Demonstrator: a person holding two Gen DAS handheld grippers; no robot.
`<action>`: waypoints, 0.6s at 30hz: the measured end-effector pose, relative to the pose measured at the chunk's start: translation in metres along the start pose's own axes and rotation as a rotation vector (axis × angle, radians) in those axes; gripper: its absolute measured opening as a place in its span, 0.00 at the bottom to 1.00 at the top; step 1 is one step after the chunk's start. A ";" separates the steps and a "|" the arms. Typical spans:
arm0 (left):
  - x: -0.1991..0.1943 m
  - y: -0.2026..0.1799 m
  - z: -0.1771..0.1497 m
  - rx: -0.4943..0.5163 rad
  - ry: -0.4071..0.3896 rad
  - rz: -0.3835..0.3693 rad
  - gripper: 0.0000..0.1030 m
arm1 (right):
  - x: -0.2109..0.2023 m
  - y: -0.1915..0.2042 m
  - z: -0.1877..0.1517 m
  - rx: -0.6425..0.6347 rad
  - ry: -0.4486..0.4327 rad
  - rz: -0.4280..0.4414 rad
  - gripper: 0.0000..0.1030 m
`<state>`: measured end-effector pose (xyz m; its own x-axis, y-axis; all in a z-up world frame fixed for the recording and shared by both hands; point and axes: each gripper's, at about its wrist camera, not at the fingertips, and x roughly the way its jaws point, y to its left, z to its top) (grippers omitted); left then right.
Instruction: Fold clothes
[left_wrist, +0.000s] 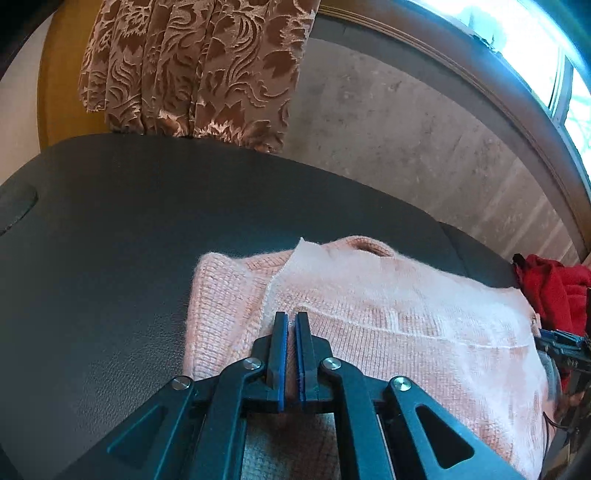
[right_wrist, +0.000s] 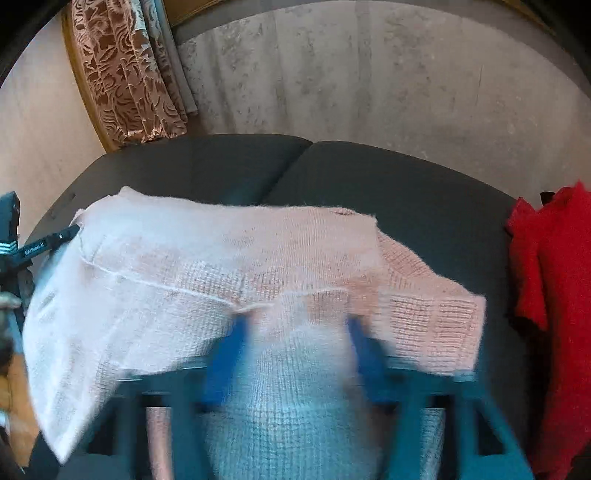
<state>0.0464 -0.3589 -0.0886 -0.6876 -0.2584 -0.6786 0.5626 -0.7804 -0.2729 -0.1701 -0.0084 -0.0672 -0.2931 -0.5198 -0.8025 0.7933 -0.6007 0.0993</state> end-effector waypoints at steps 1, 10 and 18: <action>-0.005 -0.001 0.001 0.005 -0.018 -0.008 0.03 | -0.006 0.000 0.001 0.007 -0.006 0.006 0.10; 0.012 -0.007 0.013 0.037 -0.007 0.021 0.03 | 0.001 -0.023 -0.001 0.115 -0.089 -0.145 0.04; 0.021 -0.003 0.001 0.024 0.060 0.032 0.04 | 0.004 -0.041 -0.032 0.243 -0.115 -0.125 0.03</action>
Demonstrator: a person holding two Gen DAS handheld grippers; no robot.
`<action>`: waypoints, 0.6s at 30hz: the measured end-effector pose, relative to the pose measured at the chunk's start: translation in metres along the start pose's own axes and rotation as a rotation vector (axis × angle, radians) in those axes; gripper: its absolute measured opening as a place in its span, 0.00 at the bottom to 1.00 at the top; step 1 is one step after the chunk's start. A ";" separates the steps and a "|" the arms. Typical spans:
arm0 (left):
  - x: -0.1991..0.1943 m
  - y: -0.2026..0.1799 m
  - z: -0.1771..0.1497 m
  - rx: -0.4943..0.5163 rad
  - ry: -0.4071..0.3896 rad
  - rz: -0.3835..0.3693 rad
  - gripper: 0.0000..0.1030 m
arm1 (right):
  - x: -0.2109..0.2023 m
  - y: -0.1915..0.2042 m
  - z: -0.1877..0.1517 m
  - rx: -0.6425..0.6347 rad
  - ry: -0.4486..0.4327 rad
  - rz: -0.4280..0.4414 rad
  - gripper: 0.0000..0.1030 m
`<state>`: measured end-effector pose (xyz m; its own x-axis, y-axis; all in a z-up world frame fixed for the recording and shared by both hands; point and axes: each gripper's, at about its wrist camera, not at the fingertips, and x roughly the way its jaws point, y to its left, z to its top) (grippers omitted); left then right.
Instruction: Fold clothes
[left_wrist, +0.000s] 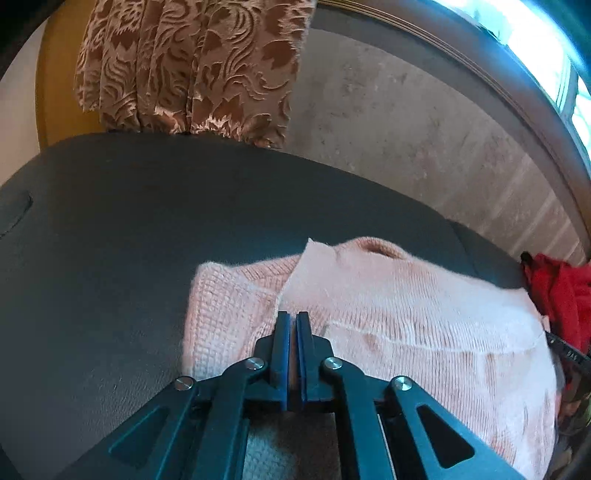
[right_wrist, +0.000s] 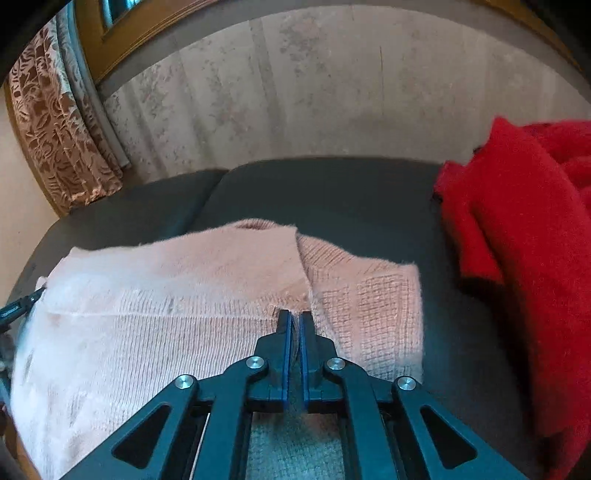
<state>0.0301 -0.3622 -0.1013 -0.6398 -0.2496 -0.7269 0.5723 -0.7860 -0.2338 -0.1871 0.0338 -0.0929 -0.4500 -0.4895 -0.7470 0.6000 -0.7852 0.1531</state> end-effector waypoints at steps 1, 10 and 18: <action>-0.004 -0.001 -0.005 0.015 -0.001 -0.001 0.04 | -0.005 -0.002 -0.006 0.005 0.000 0.009 0.03; -0.051 -0.013 -0.050 0.126 -0.002 0.007 0.04 | -0.068 -0.031 -0.082 0.110 -0.013 0.106 0.06; -0.127 -0.066 -0.037 0.118 -0.216 -0.012 0.15 | -0.143 -0.060 -0.100 0.188 -0.114 0.400 0.77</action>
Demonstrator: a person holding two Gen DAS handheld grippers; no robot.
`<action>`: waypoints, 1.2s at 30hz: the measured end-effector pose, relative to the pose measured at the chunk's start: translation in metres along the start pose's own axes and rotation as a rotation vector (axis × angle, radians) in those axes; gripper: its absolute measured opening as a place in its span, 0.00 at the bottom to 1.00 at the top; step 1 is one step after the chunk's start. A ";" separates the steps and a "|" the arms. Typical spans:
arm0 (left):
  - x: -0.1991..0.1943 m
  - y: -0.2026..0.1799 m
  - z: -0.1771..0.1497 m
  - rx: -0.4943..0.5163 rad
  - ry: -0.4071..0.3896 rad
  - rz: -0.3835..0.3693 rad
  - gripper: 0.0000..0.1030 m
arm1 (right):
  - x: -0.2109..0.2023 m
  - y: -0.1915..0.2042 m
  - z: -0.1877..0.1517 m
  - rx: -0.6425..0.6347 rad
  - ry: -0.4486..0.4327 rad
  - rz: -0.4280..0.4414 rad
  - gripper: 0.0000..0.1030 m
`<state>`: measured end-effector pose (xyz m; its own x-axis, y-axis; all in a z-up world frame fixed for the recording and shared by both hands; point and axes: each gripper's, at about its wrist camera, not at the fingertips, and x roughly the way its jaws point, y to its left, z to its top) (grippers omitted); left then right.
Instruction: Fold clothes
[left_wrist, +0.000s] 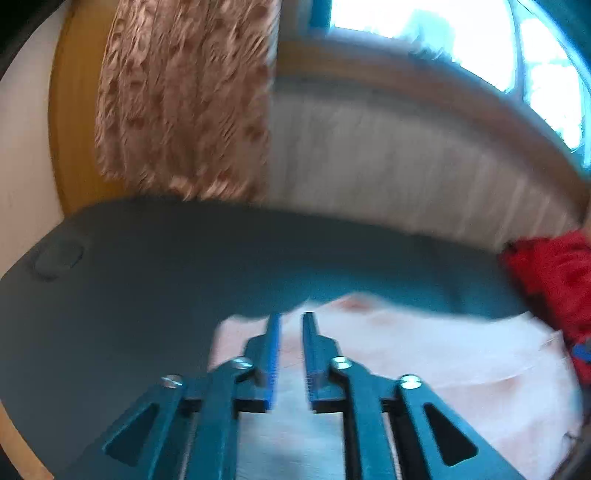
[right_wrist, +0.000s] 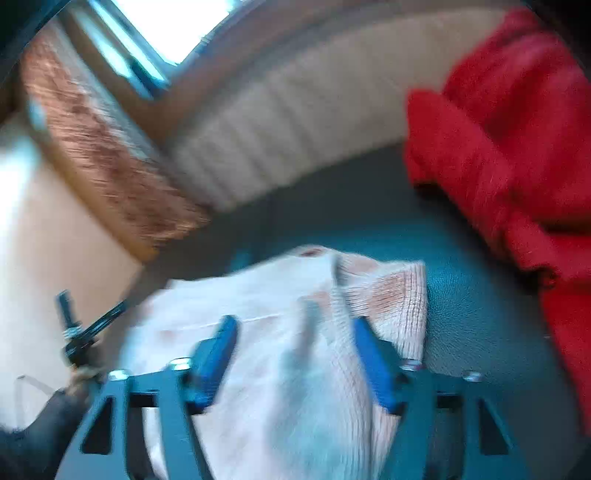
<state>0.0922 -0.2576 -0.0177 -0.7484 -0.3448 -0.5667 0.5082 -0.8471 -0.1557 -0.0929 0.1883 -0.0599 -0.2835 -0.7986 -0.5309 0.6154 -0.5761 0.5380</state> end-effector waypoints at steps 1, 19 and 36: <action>-0.005 -0.019 -0.002 0.019 0.003 -0.061 0.16 | -0.013 -0.004 -0.004 0.002 0.008 0.033 0.82; 0.035 -0.229 -0.052 0.397 0.201 -0.435 0.16 | -0.038 -0.026 -0.083 -0.048 0.202 0.203 0.83; 0.073 -0.238 -0.071 0.368 0.290 -0.413 0.31 | -0.015 0.017 -0.086 -0.050 0.505 0.557 1.00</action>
<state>-0.0528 -0.0525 -0.0795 -0.6794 0.1211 -0.7237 -0.0170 -0.9886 -0.1494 -0.0151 0.2058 -0.0992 0.4439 -0.7855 -0.4312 0.6053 -0.0919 0.7907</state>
